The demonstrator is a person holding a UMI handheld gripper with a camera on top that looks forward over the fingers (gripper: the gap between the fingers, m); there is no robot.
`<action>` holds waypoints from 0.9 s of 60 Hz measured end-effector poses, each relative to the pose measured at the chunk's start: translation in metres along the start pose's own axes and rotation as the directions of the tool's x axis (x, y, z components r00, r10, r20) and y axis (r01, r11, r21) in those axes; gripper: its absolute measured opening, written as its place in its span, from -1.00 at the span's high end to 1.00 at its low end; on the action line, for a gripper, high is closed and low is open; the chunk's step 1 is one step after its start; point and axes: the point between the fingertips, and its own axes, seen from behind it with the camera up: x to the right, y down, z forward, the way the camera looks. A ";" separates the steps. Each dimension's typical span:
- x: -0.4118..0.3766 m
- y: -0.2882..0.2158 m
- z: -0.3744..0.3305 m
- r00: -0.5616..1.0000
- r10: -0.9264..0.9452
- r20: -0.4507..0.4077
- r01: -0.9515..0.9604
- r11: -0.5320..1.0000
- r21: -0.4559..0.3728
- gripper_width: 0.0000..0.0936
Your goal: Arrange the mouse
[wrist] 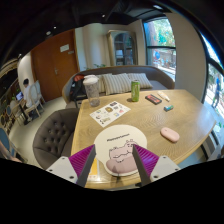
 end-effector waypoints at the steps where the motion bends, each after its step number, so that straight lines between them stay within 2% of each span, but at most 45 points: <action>1: 0.002 0.001 0.001 1.000 -0.008 0.001 0.008 1.000 -0.001 -0.63; 10: 0.042 0.027 0.010 0.998 -0.028 0.049 0.030 0.999 -0.030 -0.63; 13: 0.061 0.028 0.013 0.998 -0.043 0.053 0.044 0.999 -0.013 -0.63; 22: 0.153 0.046 0.022 0.999 -0.053 0.000 0.053 0.998 -0.032 -0.63; 35: 0.267 0.065 0.072 0.989 -0.139 -0.060 0.136 0.989 -0.051 -0.63; 54: 0.284 0.035 0.131 0.994 -0.106 0.007 0.105 0.994 0.026 -0.60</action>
